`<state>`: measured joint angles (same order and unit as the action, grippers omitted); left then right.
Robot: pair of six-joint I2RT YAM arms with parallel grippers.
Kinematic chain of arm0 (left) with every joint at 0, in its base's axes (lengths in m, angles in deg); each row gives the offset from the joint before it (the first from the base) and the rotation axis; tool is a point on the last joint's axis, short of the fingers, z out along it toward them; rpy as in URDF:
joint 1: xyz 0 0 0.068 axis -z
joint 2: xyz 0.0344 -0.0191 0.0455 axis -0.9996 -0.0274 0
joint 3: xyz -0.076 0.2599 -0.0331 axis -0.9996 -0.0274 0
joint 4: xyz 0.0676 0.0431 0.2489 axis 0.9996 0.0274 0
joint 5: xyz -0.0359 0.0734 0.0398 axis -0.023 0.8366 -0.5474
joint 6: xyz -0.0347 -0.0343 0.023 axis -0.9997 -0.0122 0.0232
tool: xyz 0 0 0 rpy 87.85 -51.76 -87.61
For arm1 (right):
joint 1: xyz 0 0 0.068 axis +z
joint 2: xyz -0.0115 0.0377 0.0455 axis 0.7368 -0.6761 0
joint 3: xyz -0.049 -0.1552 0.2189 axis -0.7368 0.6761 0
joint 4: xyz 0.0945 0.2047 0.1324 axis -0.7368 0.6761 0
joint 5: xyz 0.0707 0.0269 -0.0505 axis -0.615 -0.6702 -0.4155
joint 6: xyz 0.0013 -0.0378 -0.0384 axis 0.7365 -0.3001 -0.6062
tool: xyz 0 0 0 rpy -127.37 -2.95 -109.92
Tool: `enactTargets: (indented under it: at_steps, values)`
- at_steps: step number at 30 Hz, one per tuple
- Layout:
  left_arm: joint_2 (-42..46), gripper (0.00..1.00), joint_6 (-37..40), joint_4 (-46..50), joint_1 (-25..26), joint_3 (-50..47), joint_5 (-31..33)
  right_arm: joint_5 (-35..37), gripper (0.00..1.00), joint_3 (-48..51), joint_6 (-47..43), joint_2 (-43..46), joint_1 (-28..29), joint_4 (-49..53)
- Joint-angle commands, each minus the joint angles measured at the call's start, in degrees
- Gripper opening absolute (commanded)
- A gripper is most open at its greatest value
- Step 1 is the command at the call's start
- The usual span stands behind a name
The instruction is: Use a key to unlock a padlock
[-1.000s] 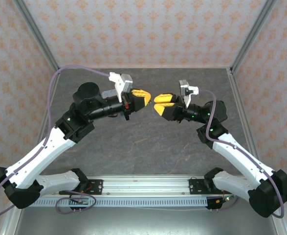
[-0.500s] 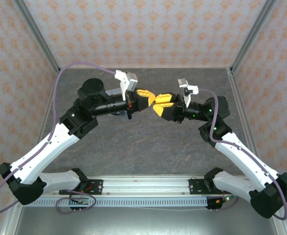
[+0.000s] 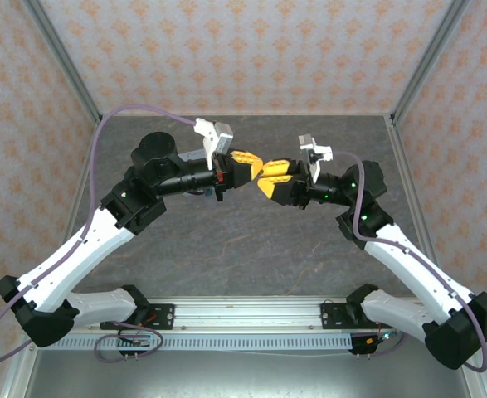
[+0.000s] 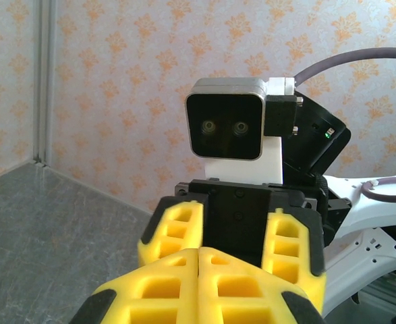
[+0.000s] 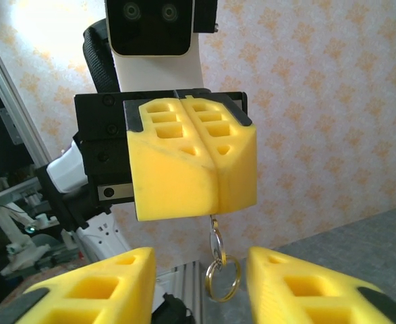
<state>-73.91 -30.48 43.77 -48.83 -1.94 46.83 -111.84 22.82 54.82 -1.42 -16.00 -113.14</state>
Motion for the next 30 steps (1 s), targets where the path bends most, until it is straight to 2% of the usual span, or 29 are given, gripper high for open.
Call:
enactTargets:
  at_steps: [1, 9, 18, 25, 30]
  values:
    - [0.08, 0.0, 0.56, 0.13, -0.57, 1.71, -1.04, 0.27, 0.42, -1.01, -1.29, 1.51, 0.28, -1.36]
    - [0.34, 0.0, 0.48, 0.37, -0.58, 1.03, -1.37, 0.54, 0.42, -2.06, -1.95, 0.98, 0.35, -0.19]
    - [0.08, 0.0, 0.56, 0.44, -0.57, 1.04, -1.81, 0.56, 0.33, -2.98, -1.51, -0.2, 0.35, -0.41]
    - [-0.1, 0.0, 0.66, 0.45, -0.57, 0.95, -1.75, 0.39, 0.2, -3.05, -1.56, -1.08, 0.31, -0.1]
    - [0.05, 0.0, 0.96, 0.92, -0.57, 0.9, -1.75, 1.37, 0.06, -2.61, -1.85, -0.48, 0.29, -0.04]
